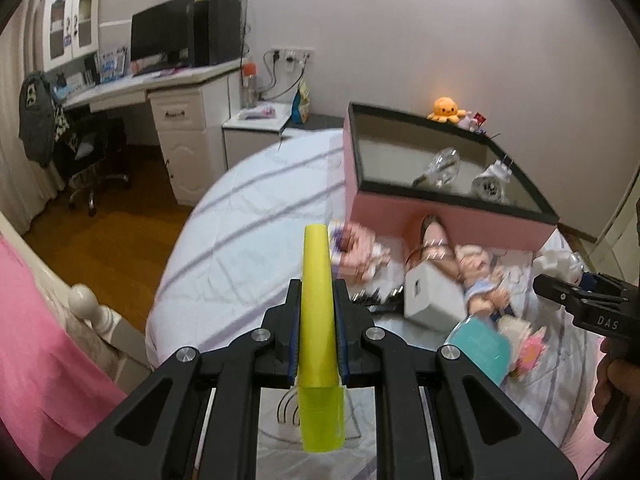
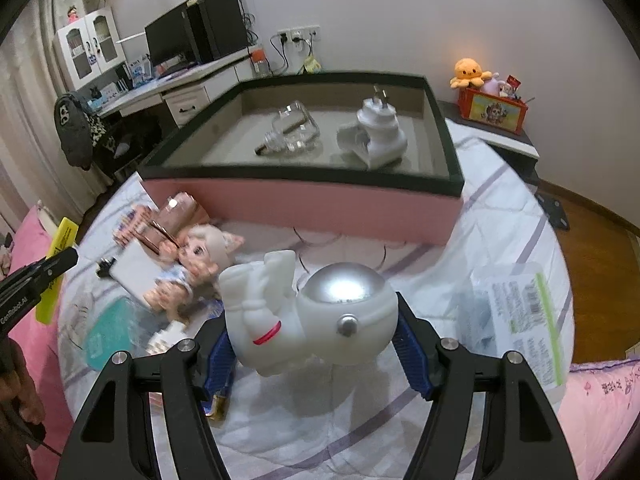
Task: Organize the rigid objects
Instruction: 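Carry highlighter and toy into the pink box and open both tools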
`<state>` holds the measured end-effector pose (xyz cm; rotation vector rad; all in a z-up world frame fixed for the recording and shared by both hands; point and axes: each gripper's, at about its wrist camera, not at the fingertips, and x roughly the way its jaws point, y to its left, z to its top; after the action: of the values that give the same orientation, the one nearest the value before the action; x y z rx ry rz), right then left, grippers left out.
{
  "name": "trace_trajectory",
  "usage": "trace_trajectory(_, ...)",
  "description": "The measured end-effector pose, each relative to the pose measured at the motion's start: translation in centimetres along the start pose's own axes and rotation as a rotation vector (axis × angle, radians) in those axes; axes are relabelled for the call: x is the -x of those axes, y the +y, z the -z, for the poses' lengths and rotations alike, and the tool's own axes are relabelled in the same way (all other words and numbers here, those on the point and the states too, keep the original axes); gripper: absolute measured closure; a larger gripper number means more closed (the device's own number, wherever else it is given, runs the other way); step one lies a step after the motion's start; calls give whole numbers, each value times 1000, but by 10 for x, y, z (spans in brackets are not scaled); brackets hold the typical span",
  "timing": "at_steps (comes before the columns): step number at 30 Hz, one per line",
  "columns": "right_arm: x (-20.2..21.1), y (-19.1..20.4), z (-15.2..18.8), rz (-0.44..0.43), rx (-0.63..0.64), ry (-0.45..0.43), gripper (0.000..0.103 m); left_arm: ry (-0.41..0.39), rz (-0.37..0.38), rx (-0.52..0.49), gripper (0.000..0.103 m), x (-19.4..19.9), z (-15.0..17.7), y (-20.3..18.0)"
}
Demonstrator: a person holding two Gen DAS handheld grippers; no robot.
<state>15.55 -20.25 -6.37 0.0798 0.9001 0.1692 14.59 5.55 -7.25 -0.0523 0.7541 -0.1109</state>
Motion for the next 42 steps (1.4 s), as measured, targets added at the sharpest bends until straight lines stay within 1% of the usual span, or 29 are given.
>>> trace_trajectory(5,15,3,-26,-35,16,-46,33,-54,37,-34,89,7,-35,-14)
trace_trajectory(9,18,2,-58,-30,36,-88,33,-100,83,-66,89,5,-71,-30)
trace_trajectory(12,12,0,-87,-38,39,-108,33,-125,118,-83,89,-5,-100,-44)
trace_trajectory(14,4,1,-107,-34,47,-116,33,-121,149,-86,89,-19,-118,-53)
trace_trajectory(15,-9,2,-125,-29,56,-110,33,-114,165,-88,89,-29,-128,-59)
trace_trajectory(16,-9,2,-125,-29,56,-110,33,-105,174,-92,89,-37,-134,-63)
trace_trajectory(18,-21,3,-137,-24,60,-97,33,-81,185,-98,89,-57,-144,-70)
trace_trajectory(19,-32,4,-143,-16,66,-86,33,-58,189,-101,89,-72,-149,-75)
trace_trajectory(22,-54,6,-151,3,87,-52,33,-8,185,-108,89,-105,-156,-83)
trace_trajectory(24,-69,8,-154,19,104,-26,33,41,189,-104,89,-128,-158,-86)
trace_trajectory(27,-86,10,-155,48,127,5,33,95,189,-117,89,-150,-156,-89)
trace_trajectory(31,-100,12,-153,92,162,33,32,141,176,-131,87,-159,-152,-92)
trace_trajectory(32,-101,12,-153,100,165,36,32,146,174,-131,82,-160,-152,-92)
trace_trajectory(33,-102,12,-152,105,167,38,32,143,173,-130,65,-158,-152,-91)
trace_trajectory(34,-103,12,-150,106,171,43,30,133,165,-130,52,-154,-151,-90)
trace_trajectory(35,-103,13,-149,105,177,44,29,119,157,-128,27,-150,-151,-89)
trace_trajectory(36,-102,13,-150,104,183,45,22,89,150,-123,13,-141,-151,-86)
trace_trajectory(38,-98,15,-148,115,189,28,20,44,152,-120,6,-127,-151,-81)
trace_trajectory(39,-94,14,-148,113,185,18,15,30,147,-120,3,-120,-152,-78)
trace_trajectory(41,-90,13,-148,110,171,17,1,-8,127,-120,2,-102,-153,-72)
trace_trajectory(42,-86,12,-148,99,160,5,0,-24,120,-118,1,-94,-154,-69)
